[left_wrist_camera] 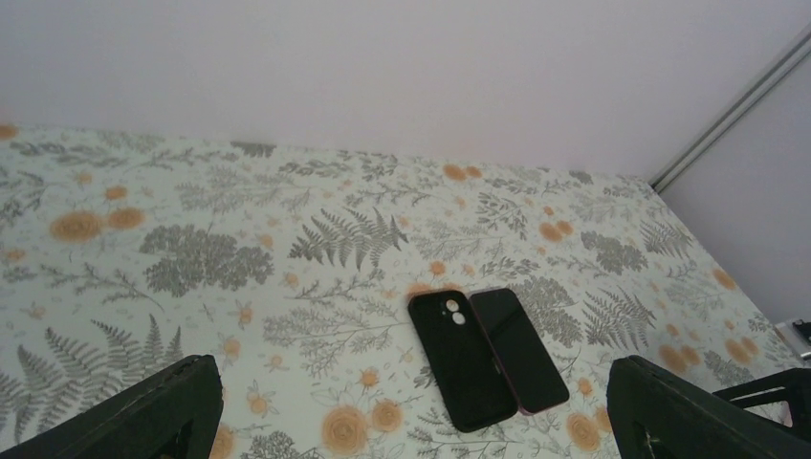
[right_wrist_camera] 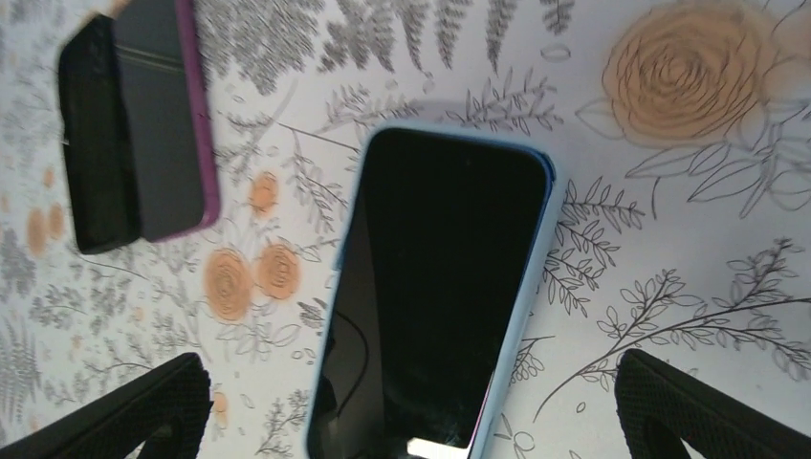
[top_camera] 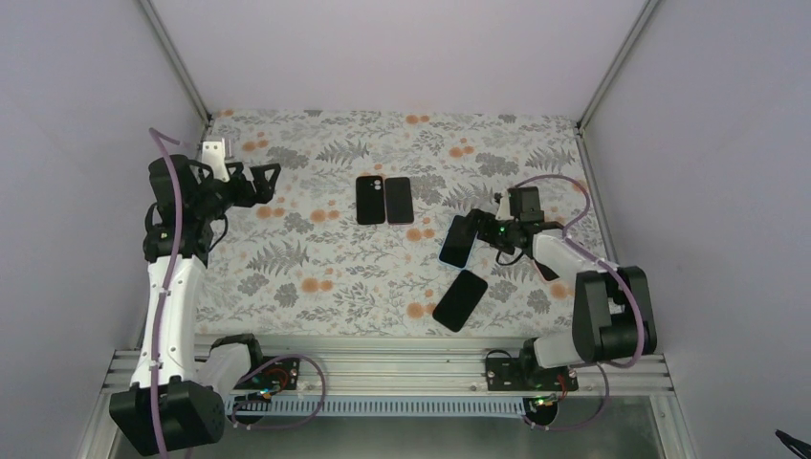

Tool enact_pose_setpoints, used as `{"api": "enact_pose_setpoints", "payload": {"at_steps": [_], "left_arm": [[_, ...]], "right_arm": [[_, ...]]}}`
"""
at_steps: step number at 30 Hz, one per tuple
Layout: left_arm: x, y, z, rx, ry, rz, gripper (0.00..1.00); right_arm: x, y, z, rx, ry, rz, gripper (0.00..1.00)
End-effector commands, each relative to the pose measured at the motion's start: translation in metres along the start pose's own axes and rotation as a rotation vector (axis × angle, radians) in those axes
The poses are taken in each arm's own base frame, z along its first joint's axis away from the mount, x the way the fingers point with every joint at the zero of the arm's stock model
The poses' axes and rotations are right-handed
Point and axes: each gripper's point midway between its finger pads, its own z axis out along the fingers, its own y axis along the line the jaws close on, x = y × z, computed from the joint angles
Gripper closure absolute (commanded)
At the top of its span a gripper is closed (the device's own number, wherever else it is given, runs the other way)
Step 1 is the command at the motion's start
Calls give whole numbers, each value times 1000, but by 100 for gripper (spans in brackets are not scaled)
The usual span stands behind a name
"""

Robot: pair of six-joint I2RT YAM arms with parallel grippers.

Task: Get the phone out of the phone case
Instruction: Pick up the phone at the center of the board.

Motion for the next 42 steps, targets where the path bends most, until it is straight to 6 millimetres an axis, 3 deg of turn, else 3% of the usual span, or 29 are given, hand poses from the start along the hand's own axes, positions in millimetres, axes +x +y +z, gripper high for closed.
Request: {"api": "enact_pose_setpoints", "payload": {"at_steps": [1, 9, 15, 18, 23, 30, 35, 42], "left_arm": [[1, 5, 0, -7, -15, -13, 0], [9, 15, 12, -9, 16, -44, 0], [-6, -1, 17, 89, 17, -89, 0], [-16, -9, 14, 118, 12, -96, 0], [-23, -21, 13, 165, 8, -99, 0], [-19, -36, 11, 190, 45, -69, 0], [-16, -40, 10, 187, 48, -42, 0], [-10, -39, 12, 174, 54, -25, 0]], "right_arm": [[-7, 4, 16, -2, 6, -34, 1], [2, 13, 41, 25, 73, -154, 1], [12, -1, 65, 107, 142, -215, 1], [8, -3, 62, 127, 115, -232, 1], [7, 12, 50, 116, 49, -323, 1], [15, 15, 71, 192, 135, -487, 1], [19, 24, 72, 153, 175, -517, 1], [38, -5, 83, 273, 257, -661, 1]]}}
